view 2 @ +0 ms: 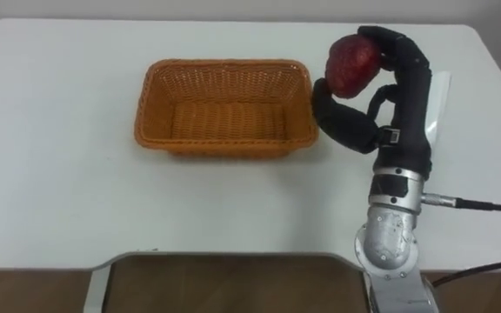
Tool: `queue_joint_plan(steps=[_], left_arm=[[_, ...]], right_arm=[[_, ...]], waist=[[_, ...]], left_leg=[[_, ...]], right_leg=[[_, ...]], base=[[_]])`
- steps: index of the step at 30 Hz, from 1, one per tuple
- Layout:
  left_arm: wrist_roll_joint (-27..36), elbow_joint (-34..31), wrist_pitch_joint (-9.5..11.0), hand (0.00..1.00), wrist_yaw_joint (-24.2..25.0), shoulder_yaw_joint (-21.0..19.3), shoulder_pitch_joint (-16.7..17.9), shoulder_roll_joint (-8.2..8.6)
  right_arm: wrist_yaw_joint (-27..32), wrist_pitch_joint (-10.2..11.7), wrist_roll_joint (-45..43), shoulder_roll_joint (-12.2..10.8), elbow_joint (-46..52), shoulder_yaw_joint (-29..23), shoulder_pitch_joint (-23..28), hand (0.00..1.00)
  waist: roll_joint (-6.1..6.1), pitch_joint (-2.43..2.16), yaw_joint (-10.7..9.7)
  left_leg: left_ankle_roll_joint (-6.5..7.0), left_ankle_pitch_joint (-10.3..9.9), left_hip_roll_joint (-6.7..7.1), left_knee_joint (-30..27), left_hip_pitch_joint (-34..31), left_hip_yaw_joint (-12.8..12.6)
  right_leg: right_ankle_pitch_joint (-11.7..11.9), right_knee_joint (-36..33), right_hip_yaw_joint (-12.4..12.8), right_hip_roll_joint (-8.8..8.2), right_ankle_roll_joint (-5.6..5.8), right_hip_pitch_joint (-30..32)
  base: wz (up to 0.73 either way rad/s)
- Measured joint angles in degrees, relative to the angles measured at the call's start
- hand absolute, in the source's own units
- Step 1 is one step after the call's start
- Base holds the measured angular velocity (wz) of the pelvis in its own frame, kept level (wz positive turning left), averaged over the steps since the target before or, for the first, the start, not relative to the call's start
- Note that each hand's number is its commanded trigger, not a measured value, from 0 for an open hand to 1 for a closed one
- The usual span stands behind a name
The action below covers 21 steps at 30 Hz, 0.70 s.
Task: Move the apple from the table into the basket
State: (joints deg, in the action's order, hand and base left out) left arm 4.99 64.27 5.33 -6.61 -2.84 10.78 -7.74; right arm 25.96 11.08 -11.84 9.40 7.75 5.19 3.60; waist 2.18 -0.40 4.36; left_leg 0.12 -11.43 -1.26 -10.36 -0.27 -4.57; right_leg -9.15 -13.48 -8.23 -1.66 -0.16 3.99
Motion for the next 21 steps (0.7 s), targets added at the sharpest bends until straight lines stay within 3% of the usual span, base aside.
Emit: queue_joint_plan(steps=[5,6,7,8,15,21], left_arm=[[-0.06,-0.2,0.04,0.0,-0.15,0.92,-0.38,-0.1],[-0.11,-0.21,0.04,0.0,-0.27,0.91,-0.74,-0.09],[-0.1,-0.19,0.04,0.0,-0.43,0.97,-1.0,-0.08],[-0.1,-0.19,0.04,0.0,-0.52,1.03,-1.03,-0.08],[-0.18,-1.3,0.03,0.0,-1.93,2.14,-1.25,0.17],[-0.31,-1.3,0.02,0.0,-2.01,2.12,-1.13,0.21]], right_arm=[[-2.57,0.0,-0.07,0.06,-0.01,2.5,-0.4,0.99],[-3.58,0.0,-0.09,0.04,0.0,2.85,-0.83,0.76],[-4.45,-0.01,-0.21,0.05,-0.01,2.99,-1.32,0.19],[-4.82,-0.01,-0.21,0.05,-0.01,3.13,-1.59,0.0],[-7.76,-0.34,-0.25,0.1,-0.01,5.04,-2.83,0.0],[-8.57,-0.73,-1.11,0.11,-0.01,5.05,-3.48,0.0]], waist=[[0.1,0.38,0.91],[0.15,0.7,0.9],[0.13,1.03,1.06],[0.11,1.13,1.14],[0.14,1.07,2.14],[0.25,0.7,2.39]], left_leg=[[0.0,0.0,-0.01,0.08,-0.1,0.06],[0.0,0.0,-0.02,0.11,-0.18,0.07],[-0.01,-0.01,-0.02,0.19,-0.3,0.08],[-0.01,-0.01,-0.01,0.28,-0.34,0.09],[0.0,0.01,-0.04,0.64,-0.84,0.6],[0.0,0.02,0.03,0.83,-0.56,1.7]], right_leg=[[0.0,0.0,-0.11,0.02,0.0,0.05],[0.0,0.01,-0.14,0.02,0.0,0.1],[0.0,0.08,-0.15,0.03,0.0,0.18],[0.0,0.16,-0.15,0.04,0.0,0.2],[0.05,0.98,-0.67,0.11,0.03,0.36],[0.06,1.91,-0.67,0.15,0.03,-0.12]], base=[[0.0],[0.0],[0.0],[0.0],[0.03],[0.03]])
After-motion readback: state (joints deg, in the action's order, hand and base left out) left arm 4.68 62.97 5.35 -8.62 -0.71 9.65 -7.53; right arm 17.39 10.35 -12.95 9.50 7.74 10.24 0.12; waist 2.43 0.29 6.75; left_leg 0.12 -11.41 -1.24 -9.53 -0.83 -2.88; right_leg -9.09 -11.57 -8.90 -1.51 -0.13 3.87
